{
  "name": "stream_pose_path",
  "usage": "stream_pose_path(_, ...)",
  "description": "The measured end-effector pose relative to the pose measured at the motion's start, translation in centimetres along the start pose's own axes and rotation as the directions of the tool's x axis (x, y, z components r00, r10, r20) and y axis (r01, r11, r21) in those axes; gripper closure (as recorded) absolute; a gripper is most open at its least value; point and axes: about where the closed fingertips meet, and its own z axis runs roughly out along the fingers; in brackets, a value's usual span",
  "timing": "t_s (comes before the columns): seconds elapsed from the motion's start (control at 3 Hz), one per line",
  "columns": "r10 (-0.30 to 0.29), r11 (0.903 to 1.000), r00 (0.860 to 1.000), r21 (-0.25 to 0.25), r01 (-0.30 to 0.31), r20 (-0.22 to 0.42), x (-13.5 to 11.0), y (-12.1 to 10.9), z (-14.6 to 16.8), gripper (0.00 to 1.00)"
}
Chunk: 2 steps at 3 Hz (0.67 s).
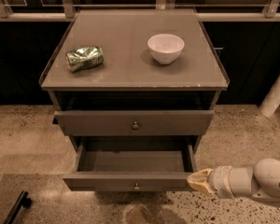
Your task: Close middle drawer
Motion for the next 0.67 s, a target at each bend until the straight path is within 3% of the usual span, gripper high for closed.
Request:
stream_pose_path(0.33,0.089,0.996,0.996,0.006,-0.089,0.018,4.9,-2.2,3.9,1.0)
stream_pose_path(0.67,0.179,0.9839,0.984,-0.002,-0.179,0.001,9.0,-3.1,6.8,1.0)
